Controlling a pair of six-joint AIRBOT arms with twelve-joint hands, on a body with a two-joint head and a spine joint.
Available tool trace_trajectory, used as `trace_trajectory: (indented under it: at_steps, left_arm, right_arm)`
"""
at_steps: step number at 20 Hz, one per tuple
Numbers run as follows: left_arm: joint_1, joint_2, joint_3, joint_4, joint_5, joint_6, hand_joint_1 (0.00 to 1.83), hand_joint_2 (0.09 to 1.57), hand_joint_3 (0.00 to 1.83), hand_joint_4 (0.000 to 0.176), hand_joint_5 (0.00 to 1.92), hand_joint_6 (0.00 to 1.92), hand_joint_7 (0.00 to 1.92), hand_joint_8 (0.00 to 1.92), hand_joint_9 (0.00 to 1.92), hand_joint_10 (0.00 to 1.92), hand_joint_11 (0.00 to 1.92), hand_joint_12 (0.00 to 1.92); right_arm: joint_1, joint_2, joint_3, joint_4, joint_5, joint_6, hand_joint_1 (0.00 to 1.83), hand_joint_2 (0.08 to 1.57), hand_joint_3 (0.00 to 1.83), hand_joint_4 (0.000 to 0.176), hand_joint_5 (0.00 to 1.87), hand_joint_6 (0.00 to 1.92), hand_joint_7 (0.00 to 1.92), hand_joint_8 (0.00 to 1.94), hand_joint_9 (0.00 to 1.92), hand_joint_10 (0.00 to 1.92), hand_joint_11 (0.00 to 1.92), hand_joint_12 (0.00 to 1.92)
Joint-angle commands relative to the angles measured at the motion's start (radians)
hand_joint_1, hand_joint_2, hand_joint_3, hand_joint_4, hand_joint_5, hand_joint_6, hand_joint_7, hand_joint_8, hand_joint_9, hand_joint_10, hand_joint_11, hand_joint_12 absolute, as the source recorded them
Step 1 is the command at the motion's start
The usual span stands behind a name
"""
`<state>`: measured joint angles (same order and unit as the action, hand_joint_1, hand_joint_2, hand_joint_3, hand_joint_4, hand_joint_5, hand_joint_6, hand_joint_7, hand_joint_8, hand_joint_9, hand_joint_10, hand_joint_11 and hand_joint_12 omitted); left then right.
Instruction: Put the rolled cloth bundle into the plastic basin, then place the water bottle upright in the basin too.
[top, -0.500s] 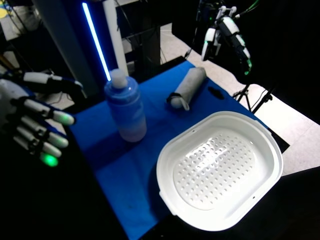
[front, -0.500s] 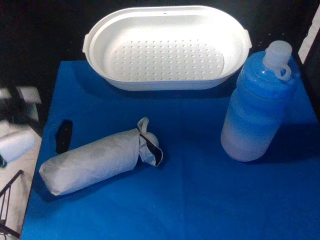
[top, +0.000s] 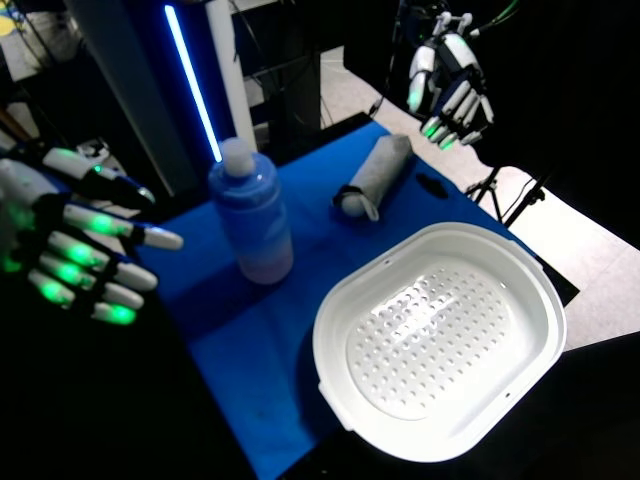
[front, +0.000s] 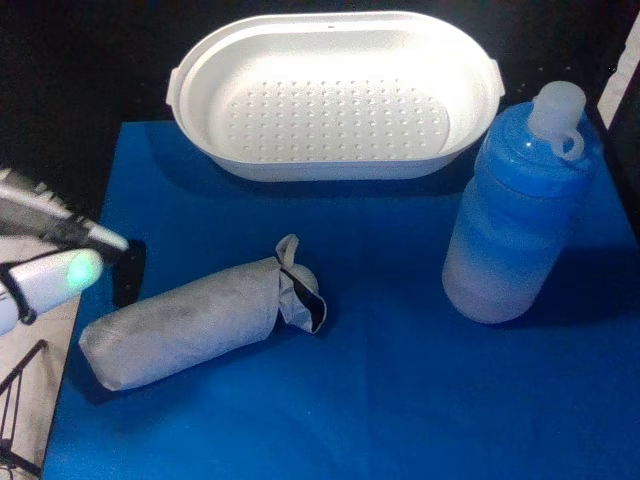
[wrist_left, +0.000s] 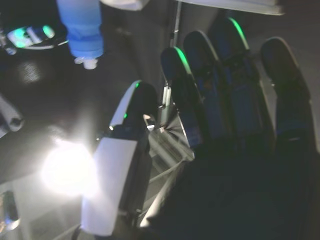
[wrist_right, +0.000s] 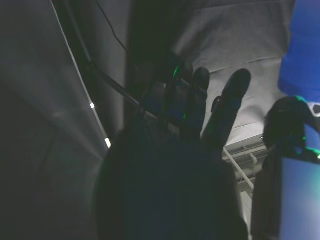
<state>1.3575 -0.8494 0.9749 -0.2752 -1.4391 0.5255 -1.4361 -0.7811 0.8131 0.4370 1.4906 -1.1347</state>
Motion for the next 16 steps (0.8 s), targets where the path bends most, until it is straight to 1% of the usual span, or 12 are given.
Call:
trace_trajectory:
  at_steps: [1, 3, 7, 8, 9, 10, 11, 12, 13, 14, 15, 16]
  left_arm:
    - [-0.015, 0.013, -0.003, -0.007, -0.108, 0.017, 0.68, 1.22, 0.0, 0.0, 1.21, 0.02, 1.0, 0.31, 0.82, 0.43, 0.15, 1.41]
    - [-0.024, 0.023, -0.011, -0.006, -0.111, 0.044, 0.68, 1.22, 0.0, 0.0, 1.21, 0.02, 1.0, 0.31, 0.82, 0.43, 0.15, 1.41]
    - [-0.024, 0.024, -0.01, -0.009, -0.114, 0.042, 0.68, 1.22, 0.0, 0.0, 1.21, 0.01, 1.01, 0.3, 0.82, 0.42, 0.15, 1.41]
    - [-0.024, 0.025, -0.01, -0.009, -0.114, 0.042, 1.07, 1.11, 0.0, 0.0, 0.69, 0.01, 0.37, 0.98, 0.41, 0.98, 0.35, 1.26]
    - [-0.024, 0.025, -0.009, -0.008, -0.112, 0.04, 0.88, 0.97, 0.0, 0.0, 0.4, 0.0, 0.39, 0.05, 0.43, 0.08, 0.35, 0.42]
    - [-0.024, 0.025, -0.008, -0.008, -0.112, 0.039, 0.8, 0.91, 0.0, 0.08, 0.19, 0.0, 0.16, 0.0, 0.2, 0.0, 0.27, 0.17]
    - [-0.024, 0.025, -0.007, -0.007, -0.111, 0.038, 0.56, 0.93, 0.01, 0.132, 0.01, 0.0, 0.0, 0.0, 0.01, 0.0, 0.02, 0.02]
    - [-0.024, 0.025, -0.006, -0.005, -0.111, 0.036, 0.53, 0.9, 0.0, 0.112, 0.0, 0.0, 0.0, 0.0, 0.0, 0.0, 0.0, 0.0]
    - [-0.025, 0.025, -0.005, -0.003, -0.11, 0.035, 0.59, 0.88, 0.0, 0.143, 0.0, 0.0, 0.0, 0.0, 0.0, 0.0, 0.0, 0.0]
    - [-0.029, 0.025, -0.004, 0.003, -0.099, 0.037, 0.64, 0.85, 0.0, 0.149, 0.0, 0.0, 0.0, 0.0, 0.0, 0.0, 0.0, 0.0]
    - [-0.03, 0.025, -0.003, 0.006, -0.095, 0.038, 0.58, 0.84, 0.0, 0.175, 0.0, 0.0, 0.0, 0.0, 0.0, 0.0, 0.0, 0.0]
    - [-0.031, 0.025, -0.002, 0.009, -0.089, 0.039, 0.48, 0.85, 0.0, 0.176, 0.0, 0.0, 0.0, 0.0, 0.0, 0.0, 0.0, 0.0]
  right_arm:
    - [0.01, -0.004, 0.007, 0.0, 0.122, 0.01, 0.69, 1.37, 0.0, 0.095, 0.41, 0.0, 0.27, 0.0, 0.24, 0.0, 0.0, 0.61]
    - [0.01, -0.009, 0.008, 0.0, 0.12, 0.01, 0.75, 1.38, 0.0, 0.116, 0.41, 0.0, 0.26, 0.0, 0.22, 0.0, 0.0, 0.57]
    - [0.01, -0.009, 0.008, 0.0, 0.116, 0.01, 0.76, 1.41, 0.0, 0.125, 0.41, 0.0, 0.26, 0.0, 0.2, 0.0, 0.0, 0.54]
    - [0.01, -0.009, 0.008, 0.0, 0.115, 0.01, 0.75, 1.41, 0.0, 0.129, 0.41, 0.0, 0.26, 0.0, 0.19, 0.0, 0.0, 0.5]
    - [0.01, -0.009, 0.008, 0.0, 0.113, 0.01, 0.75, 1.42, 0.0, 0.13, 0.4, 0.0, 0.26, 0.0, 0.19, 0.0, 0.0, 0.51]
    - [0.01, -0.009, 0.008, 0.0, 0.112, 0.01, 0.75, 1.42, 0.0, 0.127, 0.4, 0.0, 0.25, 0.0, 0.19, 0.0, 0.0, 0.54]
    - [0.01, -0.009, 0.009, 0.0, 0.111, 0.01, 0.74, 1.42, 0.0, 0.124, 0.41, 0.0, 0.26, 0.0, 0.19, 0.0, 0.0, 0.53]
    - [0.01, -0.009, 0.009, 0.0, 0.11, 0.01, 0.75, 1.42, 0.0, 0.12, 0.4, 0.0, 0.26, 0.0, 0.19, 0.0, 0.0, 0.51]
    - [0.01, -0.01, 0.009, 0.0, 0.109, 0.01, 0.74, 1.42, 0.0, 0.119, 0.41, 0.0, 0.26, 0.0, 0.19, 0.0, 0.0, 0.5]
    - [0.01, -0.01, 0.01, 0.0, 0.108, 0.01, 0.74, 1.43, 0.0, 0.117, 0.4, 0.0, 0.26, 0.0, 0.19, 0.0, 0.0, 0.49]
    - [0.01, -0.011, 0.01, 0.0, 0.108, 0.01, 0.75, 1.43, 0.0, 0.121, 0.4, 0.0, 0.25, 0.0, 0.19, 0.0, 0.0, 0.5]
    - [0.01, -0.011, 0.01, 0.0, 0.107, 0.01, 0.75, 1.43, 0.0, 0.12, 0.4, 0.0, 0.25, 0.0, 0.19, 0.0, 0.0, 0.5]
